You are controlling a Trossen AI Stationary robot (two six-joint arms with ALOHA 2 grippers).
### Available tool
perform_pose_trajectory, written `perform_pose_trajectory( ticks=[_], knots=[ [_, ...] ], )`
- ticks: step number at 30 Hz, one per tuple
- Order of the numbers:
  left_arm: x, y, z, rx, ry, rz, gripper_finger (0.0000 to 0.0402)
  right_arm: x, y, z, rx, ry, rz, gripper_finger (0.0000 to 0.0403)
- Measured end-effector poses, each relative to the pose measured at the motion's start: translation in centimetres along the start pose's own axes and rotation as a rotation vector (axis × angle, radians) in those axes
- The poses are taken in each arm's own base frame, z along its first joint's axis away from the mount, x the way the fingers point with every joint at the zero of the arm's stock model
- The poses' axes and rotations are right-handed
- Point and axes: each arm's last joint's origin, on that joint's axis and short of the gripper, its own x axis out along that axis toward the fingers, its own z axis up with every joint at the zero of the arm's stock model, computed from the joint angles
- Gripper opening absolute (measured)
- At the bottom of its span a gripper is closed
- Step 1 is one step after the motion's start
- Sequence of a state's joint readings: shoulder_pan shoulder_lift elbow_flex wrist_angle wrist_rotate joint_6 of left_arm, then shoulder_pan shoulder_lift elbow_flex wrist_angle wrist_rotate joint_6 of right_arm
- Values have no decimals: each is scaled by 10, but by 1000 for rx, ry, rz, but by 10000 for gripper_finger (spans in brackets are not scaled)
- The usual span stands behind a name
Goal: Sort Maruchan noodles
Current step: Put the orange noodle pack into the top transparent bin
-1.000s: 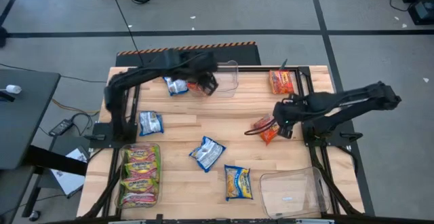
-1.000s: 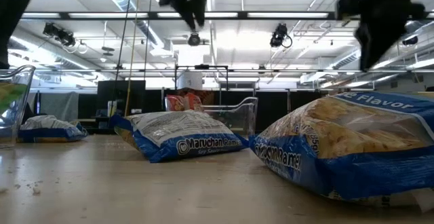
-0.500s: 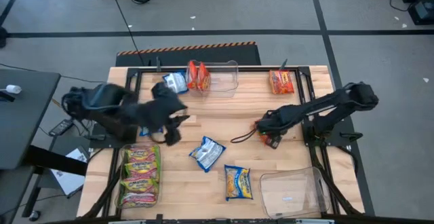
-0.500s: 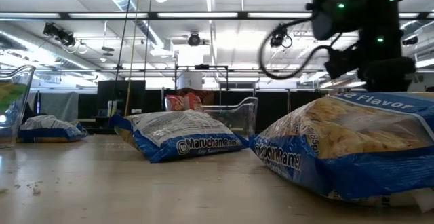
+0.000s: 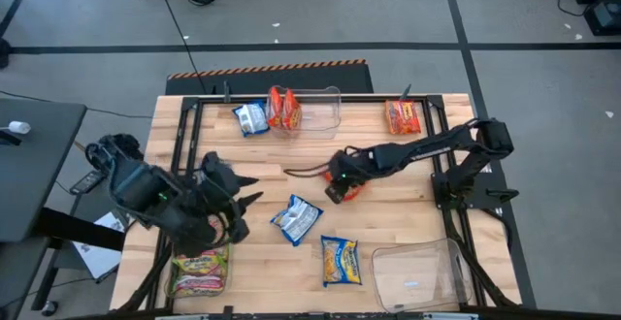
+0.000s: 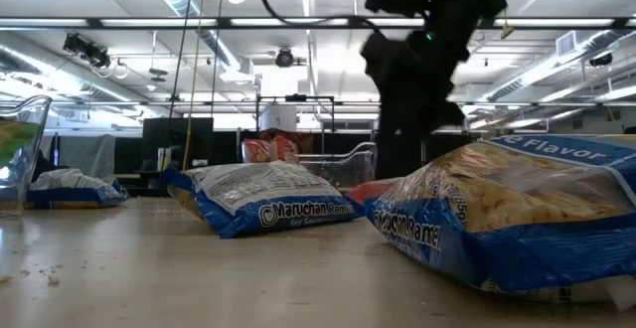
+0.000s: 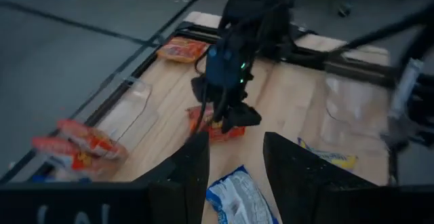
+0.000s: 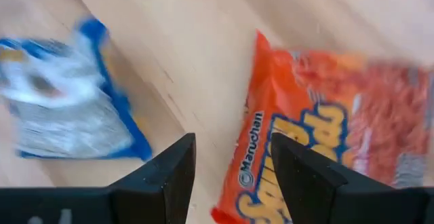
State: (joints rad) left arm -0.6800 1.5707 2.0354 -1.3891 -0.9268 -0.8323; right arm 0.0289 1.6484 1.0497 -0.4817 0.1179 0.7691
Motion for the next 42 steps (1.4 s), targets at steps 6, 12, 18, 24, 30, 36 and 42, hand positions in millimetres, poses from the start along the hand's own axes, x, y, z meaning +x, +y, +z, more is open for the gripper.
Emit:
perform_pose_trajectory(
  ticks=[6,12,18,24,30,36,42],
  knots=[
    [39,-15,-42,-157,83,84,145,-38,-7,12,-123,-30,-41,197],
    [112,-23,-96,-408,121,128,158,-40,-44,-11,-343,120,-334,197],
    [182,-21,-137,-380,17,-4,173,-13,-71,-30,-479,201,-368,197],
    [222,-8,-182,-154,96,-84,173,13,-78,-35,-429,172,-190,197],
    [261,9,-218,-424,137,-135,174,9,-65,-28,-416,113,17,197],
    [303,35,-219,-725,91,-156,179,-22,-60,-27,-409,69,54,197],
    [330,68,-198,-838,158,-110,199,-56,-57,-29,-404,-7,129,197]
  ],
)
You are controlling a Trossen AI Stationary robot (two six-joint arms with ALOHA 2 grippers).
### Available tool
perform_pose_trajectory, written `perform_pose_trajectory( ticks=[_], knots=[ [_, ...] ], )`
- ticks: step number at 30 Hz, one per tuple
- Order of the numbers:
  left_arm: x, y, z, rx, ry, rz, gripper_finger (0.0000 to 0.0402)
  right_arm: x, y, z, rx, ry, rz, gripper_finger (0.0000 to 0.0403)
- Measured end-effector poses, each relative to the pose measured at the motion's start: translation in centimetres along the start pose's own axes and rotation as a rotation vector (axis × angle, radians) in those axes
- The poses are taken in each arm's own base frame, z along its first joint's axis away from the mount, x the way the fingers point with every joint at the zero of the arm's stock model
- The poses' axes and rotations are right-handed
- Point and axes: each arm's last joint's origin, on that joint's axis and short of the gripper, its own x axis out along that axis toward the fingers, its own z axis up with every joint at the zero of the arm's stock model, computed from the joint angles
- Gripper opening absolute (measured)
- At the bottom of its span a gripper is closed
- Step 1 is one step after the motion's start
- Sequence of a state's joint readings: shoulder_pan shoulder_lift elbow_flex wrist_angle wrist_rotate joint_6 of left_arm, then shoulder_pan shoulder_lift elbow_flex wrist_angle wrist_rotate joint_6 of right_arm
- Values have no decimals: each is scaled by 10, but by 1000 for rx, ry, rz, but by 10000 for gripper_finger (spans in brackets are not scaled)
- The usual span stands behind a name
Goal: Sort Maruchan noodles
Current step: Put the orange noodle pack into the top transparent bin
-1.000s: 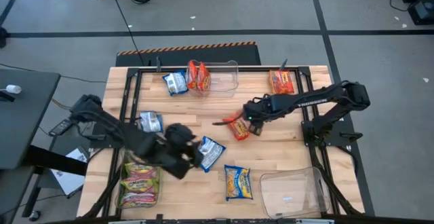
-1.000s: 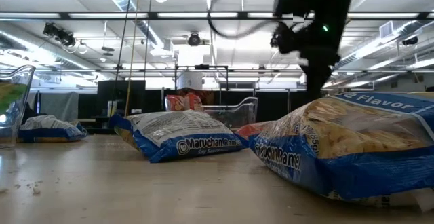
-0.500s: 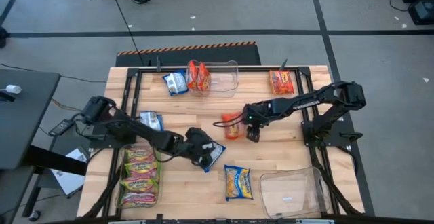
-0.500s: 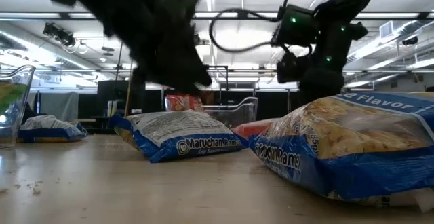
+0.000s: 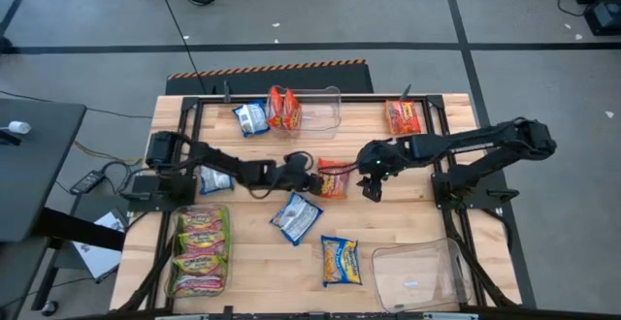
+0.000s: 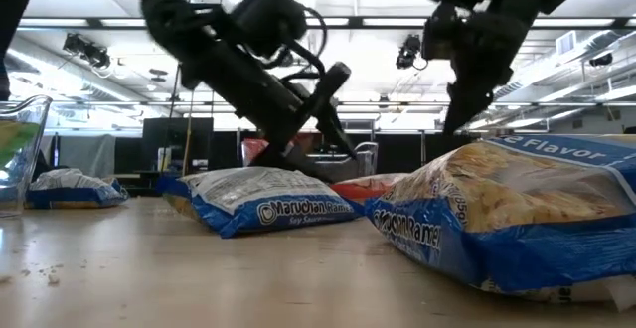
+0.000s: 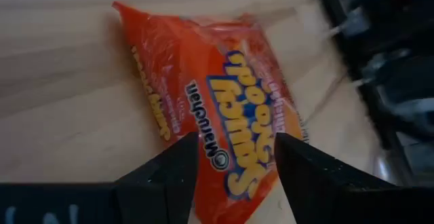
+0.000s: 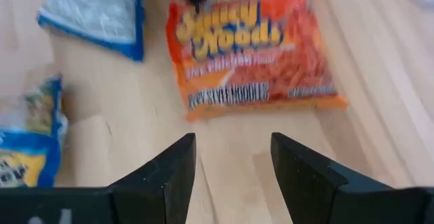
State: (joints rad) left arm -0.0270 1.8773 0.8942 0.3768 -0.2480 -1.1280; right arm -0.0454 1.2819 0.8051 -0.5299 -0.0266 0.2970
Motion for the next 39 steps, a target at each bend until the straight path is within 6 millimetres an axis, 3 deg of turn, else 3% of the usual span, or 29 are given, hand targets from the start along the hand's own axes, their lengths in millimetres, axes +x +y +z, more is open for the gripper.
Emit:
perform_pose_trajectory(
  ticks=[4,8,17,22,30,33,39],
  knots=[
    [15,5,10,-17,129,97,213,-14,0,0,21,-49,9,197],
    [30,1,11,-86,188,88,222,-23,0,0,48,-86,-4,197],
    [38,-4,5,-96,141,94,214,-26,-1,-1,66,-89,-7,197],
    [37,-6,2,-76,114,95,159,-28,0,-1,72,-101,-2,197],
    [35,-7,4,1,76,113,12,-43,-2,-6,150,-118,9,197],
    [23,-23,17,45,83,109,9,-52,-2,-12,194,-109,12,197],
    [-23,-85,65,264,38,165,4,-67,4,-20,226,-124,37,197]
  ],
)
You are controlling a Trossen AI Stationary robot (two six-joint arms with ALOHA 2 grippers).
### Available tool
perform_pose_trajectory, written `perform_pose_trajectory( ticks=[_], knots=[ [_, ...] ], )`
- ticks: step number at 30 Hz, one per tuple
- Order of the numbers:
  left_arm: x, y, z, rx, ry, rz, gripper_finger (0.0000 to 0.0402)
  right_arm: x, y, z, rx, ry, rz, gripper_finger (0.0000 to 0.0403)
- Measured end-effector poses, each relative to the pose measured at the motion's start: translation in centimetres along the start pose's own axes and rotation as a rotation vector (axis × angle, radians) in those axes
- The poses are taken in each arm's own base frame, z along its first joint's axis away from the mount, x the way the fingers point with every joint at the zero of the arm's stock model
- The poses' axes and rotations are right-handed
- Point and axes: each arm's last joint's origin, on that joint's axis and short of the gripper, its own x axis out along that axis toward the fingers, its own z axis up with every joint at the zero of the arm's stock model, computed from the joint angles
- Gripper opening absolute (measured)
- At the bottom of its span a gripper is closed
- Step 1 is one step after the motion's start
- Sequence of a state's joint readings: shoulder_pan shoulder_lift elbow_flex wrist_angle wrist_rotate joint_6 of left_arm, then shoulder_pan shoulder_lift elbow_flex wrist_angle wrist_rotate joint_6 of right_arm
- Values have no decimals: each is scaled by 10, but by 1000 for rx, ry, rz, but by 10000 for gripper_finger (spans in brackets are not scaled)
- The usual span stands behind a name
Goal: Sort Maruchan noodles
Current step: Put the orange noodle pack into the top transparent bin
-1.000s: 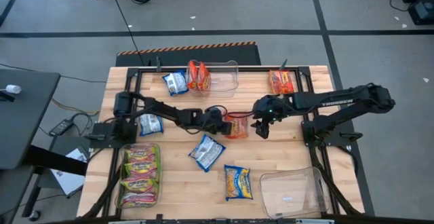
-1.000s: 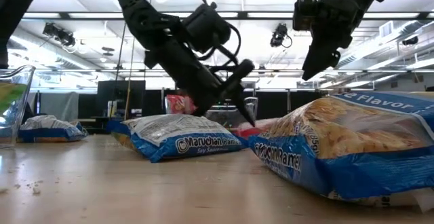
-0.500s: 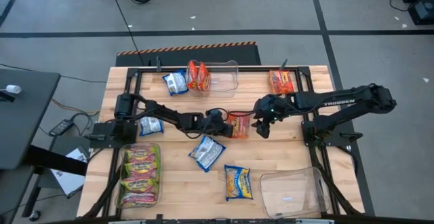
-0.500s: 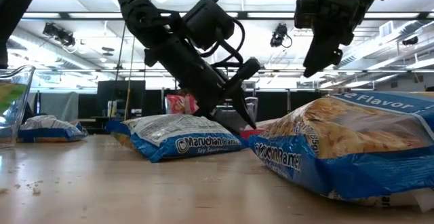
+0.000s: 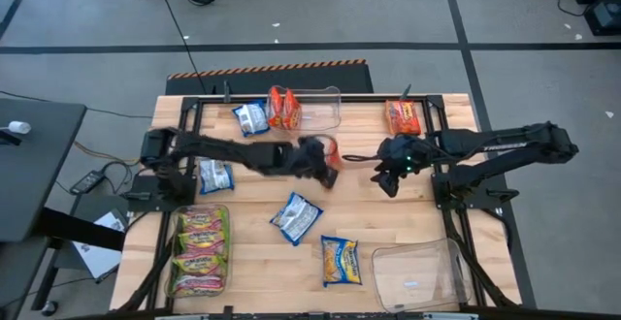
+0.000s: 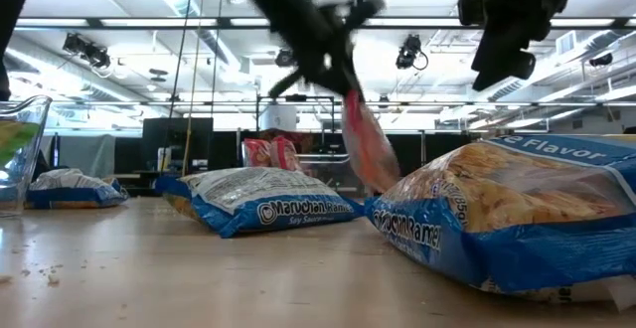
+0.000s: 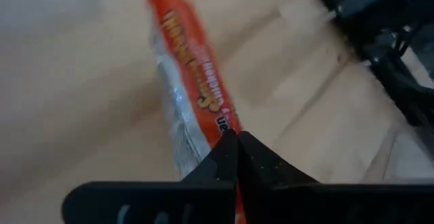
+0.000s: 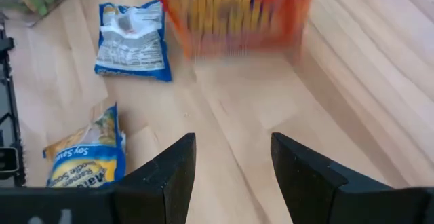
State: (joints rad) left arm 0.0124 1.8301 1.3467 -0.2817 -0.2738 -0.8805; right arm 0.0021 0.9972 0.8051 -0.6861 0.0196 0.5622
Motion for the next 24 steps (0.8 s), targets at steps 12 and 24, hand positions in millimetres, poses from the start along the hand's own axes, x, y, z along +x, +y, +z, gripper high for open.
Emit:
perform_pose_trajectory(
  ticks=[12,24],
  knots=[
    [-49,28,111,126,-123,335,2,2,11,-7,27,2,-3,197],
    [13,113,116,32,-88,508,1,3,20,-13,40,7,-5,197]
  ],
)
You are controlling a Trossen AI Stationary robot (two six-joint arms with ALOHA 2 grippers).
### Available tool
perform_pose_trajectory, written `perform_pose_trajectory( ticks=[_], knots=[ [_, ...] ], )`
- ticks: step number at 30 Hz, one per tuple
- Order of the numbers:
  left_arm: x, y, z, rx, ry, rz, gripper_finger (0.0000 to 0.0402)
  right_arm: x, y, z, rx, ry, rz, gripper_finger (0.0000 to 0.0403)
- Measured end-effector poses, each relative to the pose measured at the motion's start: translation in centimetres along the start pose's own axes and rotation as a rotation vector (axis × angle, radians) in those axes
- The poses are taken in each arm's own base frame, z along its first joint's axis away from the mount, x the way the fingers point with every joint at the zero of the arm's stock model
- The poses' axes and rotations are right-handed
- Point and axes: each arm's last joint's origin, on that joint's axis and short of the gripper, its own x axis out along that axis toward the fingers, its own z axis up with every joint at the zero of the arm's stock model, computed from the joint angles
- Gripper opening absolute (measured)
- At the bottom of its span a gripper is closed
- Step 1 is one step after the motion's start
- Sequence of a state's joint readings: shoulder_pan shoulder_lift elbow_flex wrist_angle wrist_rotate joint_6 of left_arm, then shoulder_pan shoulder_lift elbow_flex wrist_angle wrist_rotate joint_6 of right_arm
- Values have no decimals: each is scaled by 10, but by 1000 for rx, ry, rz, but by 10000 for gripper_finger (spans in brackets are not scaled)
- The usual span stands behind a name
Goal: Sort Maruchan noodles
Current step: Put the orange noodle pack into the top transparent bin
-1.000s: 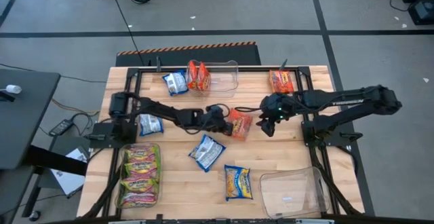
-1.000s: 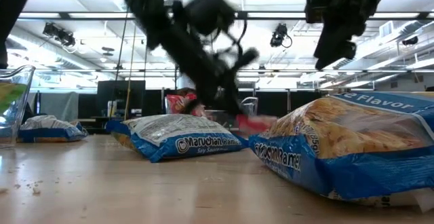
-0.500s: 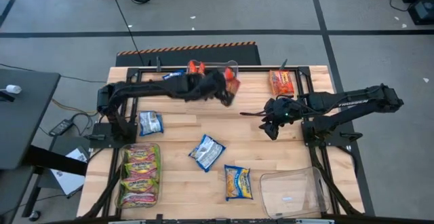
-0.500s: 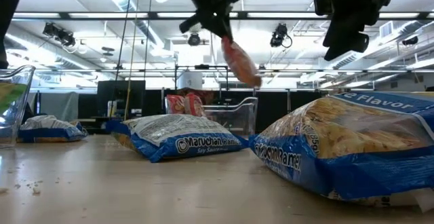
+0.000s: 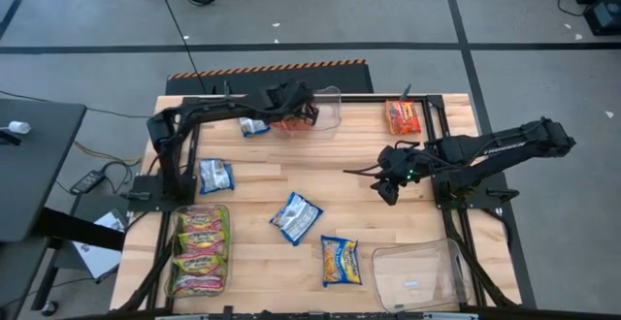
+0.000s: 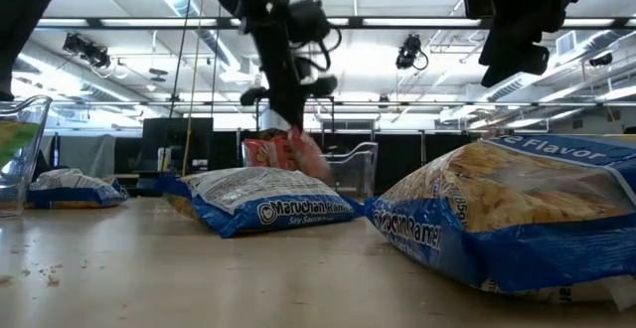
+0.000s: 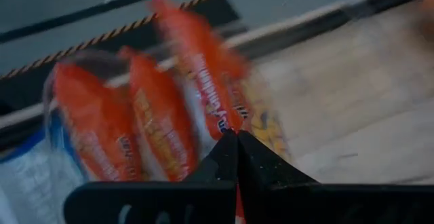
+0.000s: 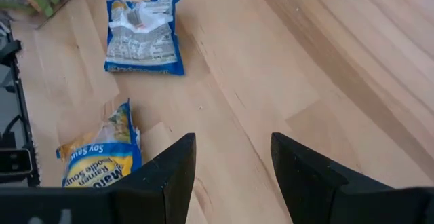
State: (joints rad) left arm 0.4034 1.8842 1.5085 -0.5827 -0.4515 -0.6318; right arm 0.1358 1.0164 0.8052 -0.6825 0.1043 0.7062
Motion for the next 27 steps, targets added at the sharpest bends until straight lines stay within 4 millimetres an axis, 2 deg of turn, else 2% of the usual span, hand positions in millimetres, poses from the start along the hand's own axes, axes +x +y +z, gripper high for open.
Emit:
perform_pose_trajectory(
  ticks=[3,6,12,16,20,23,27],
  knots=[
    [10,-2,-13,1,29,10,3,0,0,-1,6,8,-8,197],
    [11,-5,-21,11,44,5,3,1,0,-1,13,13,-14,197],
    [7,-12,-26,26,41,-7,5,1,-5,1,26,-4,-62,197],
    [6,-15,-29,28,61,-32,7,1,-16,5,64,-27,-142,197],
    [5,-16,-30,35,92,-60,30,1,-41,13,146,-76,-361,197],
    [2,-17,-28,58,118,-90,61,0,-67,22,230,-115,-549,197],
    [-1,-18,-24,60,121,-95,106,5,-103,39,344,-135,-693,197]
  ],
)
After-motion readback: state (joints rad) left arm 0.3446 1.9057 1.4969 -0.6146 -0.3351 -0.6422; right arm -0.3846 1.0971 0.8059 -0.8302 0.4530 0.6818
